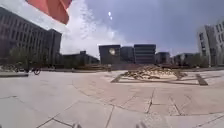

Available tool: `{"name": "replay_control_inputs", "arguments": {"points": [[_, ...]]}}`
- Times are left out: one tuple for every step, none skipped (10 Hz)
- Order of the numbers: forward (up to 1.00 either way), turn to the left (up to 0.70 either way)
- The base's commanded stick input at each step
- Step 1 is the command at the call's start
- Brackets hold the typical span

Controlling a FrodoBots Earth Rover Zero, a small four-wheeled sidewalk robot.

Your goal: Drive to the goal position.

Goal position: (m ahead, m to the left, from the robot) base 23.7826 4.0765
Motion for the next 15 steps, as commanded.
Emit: {"name": "replay_control_inputs", "arguments": {"points": [[0.45,0.03],[0.45,0.03],[0.45,0.03],[0.45,0.03],[0.45,0.03],[0.45,0.03],[0.45,0.03],[0.45,0.03],[0.45,0.03],[0.45,0.03],[0.45,0.03],[0.45,0.03],[0.45,0.03],[0.45,0.03],[0.45,0.03]]}}
